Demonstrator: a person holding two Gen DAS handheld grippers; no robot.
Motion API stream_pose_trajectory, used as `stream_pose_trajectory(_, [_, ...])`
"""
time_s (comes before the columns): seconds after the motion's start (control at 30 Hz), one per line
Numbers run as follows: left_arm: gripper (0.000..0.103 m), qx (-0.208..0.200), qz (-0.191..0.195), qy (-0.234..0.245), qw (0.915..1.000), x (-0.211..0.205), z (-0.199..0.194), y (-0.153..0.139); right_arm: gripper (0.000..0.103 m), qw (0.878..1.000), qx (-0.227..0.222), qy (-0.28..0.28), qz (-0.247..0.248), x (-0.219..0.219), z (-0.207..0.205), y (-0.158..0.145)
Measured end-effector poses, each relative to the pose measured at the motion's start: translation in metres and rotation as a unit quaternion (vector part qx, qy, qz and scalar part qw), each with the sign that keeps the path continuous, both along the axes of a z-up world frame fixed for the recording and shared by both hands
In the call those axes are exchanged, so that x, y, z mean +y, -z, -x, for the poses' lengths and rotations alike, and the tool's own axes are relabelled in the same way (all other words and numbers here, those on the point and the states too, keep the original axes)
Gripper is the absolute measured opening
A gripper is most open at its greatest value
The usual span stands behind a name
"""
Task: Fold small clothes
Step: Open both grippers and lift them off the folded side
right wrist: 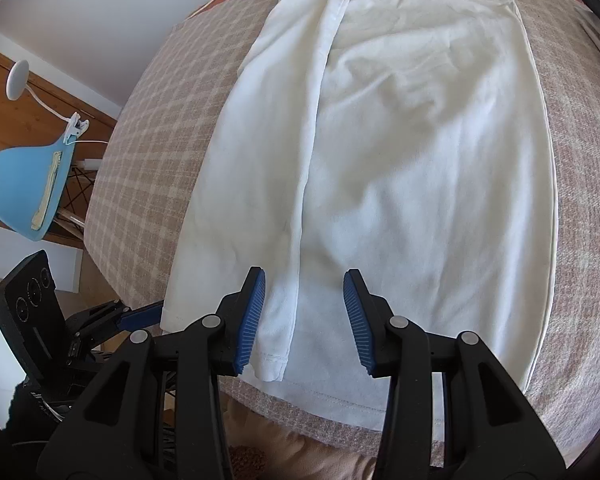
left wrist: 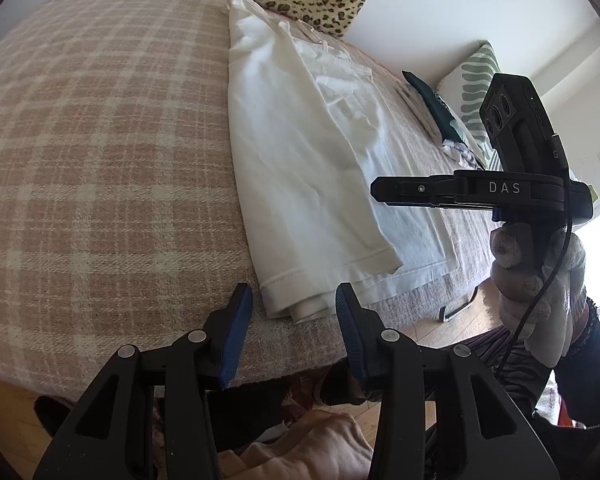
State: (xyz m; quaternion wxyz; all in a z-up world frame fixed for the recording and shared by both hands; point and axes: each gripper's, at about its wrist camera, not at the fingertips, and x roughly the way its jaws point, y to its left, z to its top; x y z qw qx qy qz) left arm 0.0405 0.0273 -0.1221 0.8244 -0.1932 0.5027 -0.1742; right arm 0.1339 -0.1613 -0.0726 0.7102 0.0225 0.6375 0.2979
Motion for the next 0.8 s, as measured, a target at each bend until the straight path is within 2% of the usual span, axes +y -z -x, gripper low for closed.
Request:
stream_pose_trajectory(0.03, [0.021,-0.007,-0.006,0.002,1.0,-0.001,0.0,-0.001,0.043,1.0,0.0,-0.004,-0.002,0.001,0.004,0.0])
stream_pose_trajectory(0.07, [0.012,-0.013,-0.012,0.001,0.9998,0.0,0.001,-0.001,0.043,1.0,0.0,-0.008,0.001,0.004,0.008,0.002])
stream_pose_trajectory(0.1, [0.008,-0.015,-0.01,-0.003,0.9998,0.003,0.0,0.0,0.043,1.0,-0.001,-0.012,0.004,0.006,0.011,0.003])
stream_pose_trajectory(0.2, [0.005,-0.017,0.013,-0.021,0.9996,0.017,0.001,0.003,0.039,1.0,-0.003,-0.028,0.013,0.014,0.018,0.006])
stream_pose_trajectory(0.27, [0.004,-0.021,0.018,-0.029,0.9992,0.021,0.003,0.002,0.016,0.999,0.006,-0.036,0.005,0.018,0.021,0.009])
stream_pose_trajectory(0.37, [0.002,-0.031,0.017,-0.044,0.9984,0.029,0.01,-0.001,0.007,0.999,0.018,-0.026,-0.014,0.019,0.023,0.011])
stream_pose_trajectory(0.43, [0.002,-0.037,0.011,-0.049,0.9981,0.035,0.015,-0.001,0.006,0.999,0.025,-0.024,-0.039,0.02,0.025,0.008])
stream_pose_trajectory(0.5, [0.002,-0.028,0.007,-0.052,0.9982,0.038,0.013,0.005,0.005,0.999,-0.006,-0.04,-0.004,0.025,0.03,0.008])
stream_pose_trajectory(0.53, [0.002,-0.018,0.019,-0.057,0.9981,0.041,0.014,0.01,0.005,0.999,-0.013,-0.046,0.014,0.027,0.032,0.011])
stream_pose_trajectory(0.6, [0.002,-0.003,0.04,-0.067,0.9969,0.046,0.014,0.014,0.005,0.998,-0.016,-0.051,0.019,0.029,0.034,0.012])
stream_pose_trajectory(0.7, [0.002,-0.025,0.02,-0.069,0.9971,0.045,0.014,0.001,0.005,0.998,-0.022,-0.056,0.014,0.028,0.035,0.007])
stream_pose_trajectory(0.8, [0.012,-0.05,-0.003,-0.055,0.9972,0.036,0.012,-0.014,0.005,0.998,-0.017,-0.053,-0.011,0.021,0.037,0.003])
